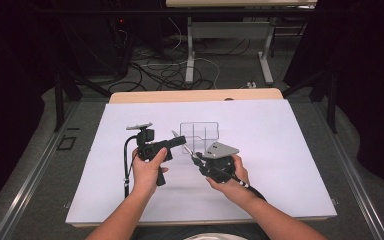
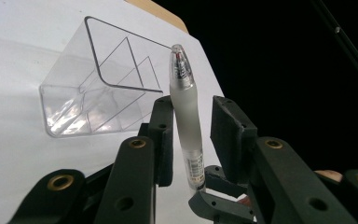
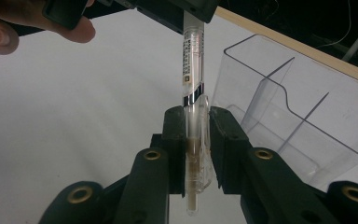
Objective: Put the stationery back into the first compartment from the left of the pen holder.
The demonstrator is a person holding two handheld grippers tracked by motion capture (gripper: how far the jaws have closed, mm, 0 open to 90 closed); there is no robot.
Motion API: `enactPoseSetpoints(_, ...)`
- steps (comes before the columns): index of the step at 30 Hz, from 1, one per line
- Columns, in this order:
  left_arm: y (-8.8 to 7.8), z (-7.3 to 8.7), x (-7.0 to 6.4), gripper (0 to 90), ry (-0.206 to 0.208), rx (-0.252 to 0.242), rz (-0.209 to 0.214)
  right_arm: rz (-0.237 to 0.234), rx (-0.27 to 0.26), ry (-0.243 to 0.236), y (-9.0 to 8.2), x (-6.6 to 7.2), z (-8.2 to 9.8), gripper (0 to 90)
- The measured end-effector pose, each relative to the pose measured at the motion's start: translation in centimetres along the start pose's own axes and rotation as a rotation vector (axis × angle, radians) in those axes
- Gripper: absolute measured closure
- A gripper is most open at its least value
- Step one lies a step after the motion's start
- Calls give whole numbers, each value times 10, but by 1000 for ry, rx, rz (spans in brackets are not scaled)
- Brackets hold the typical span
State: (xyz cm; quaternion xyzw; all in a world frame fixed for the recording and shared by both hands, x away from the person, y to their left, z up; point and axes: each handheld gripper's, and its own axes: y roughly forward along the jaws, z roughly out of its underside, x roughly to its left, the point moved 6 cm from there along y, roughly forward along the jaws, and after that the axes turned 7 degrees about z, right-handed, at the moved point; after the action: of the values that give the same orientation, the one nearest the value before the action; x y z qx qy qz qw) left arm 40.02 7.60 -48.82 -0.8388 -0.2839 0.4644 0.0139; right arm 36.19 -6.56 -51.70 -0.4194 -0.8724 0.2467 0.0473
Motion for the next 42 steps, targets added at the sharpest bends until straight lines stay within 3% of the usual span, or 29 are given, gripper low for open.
enactPoseSetpoints(7, 1, -1, 1, 754, -26, 12, 14, -2, -5, 10, 0, -1, 0, 767)
enactPoseSetpoints(12, 2, -1, 3, 783, -71, 7, 25, 0, -2, 7, 0, -1, 1, 766)
enactPoseSetpoints(20, 2, 0, 6, 792, -95, 4, 36, 3, 4, 1, 2, 0, 3, 766)
enactPoseSetpoints(33, 4, -2, 3, 797, -85, 11, 28, 0, 7, 3, 3, -1, 3, 755)
enactPoseSetpoints(39, 7, -8, -2, 797, -67, 7, 27, -11, 36, 19, 2, -4, 5, 666)
enactPoseSetpoints(42, 8, -11, -3, 797, -44, 6, 20, -15, 24, 39, 1, -6, 5, 628)
